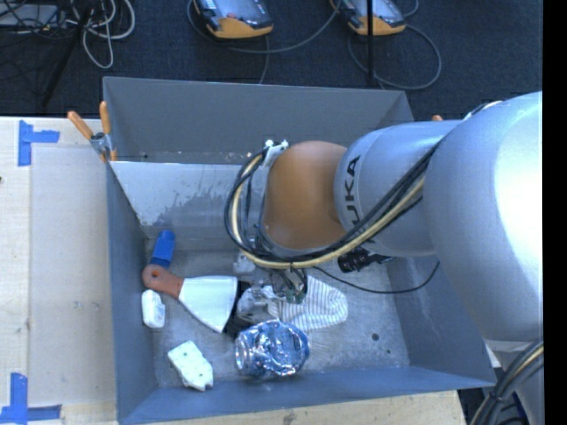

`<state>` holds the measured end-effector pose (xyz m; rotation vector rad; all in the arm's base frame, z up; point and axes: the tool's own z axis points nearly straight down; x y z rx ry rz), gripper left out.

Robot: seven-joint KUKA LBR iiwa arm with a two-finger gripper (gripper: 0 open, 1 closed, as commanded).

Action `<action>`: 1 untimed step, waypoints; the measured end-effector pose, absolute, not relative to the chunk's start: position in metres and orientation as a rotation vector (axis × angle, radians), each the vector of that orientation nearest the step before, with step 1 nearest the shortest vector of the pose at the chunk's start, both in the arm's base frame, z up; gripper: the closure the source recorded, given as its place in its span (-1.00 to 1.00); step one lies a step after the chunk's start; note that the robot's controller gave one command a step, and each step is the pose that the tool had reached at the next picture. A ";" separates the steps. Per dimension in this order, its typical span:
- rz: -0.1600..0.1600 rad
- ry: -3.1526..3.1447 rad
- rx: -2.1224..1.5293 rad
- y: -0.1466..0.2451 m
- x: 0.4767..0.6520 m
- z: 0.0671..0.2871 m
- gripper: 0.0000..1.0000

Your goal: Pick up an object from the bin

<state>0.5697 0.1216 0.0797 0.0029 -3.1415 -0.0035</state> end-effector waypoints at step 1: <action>-0.004 -3.141 0.003 0.122 0.570 0.080 1.00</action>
Offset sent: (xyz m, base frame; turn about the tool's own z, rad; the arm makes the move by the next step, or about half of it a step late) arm 0.0049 0.0273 0.1689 -0.4387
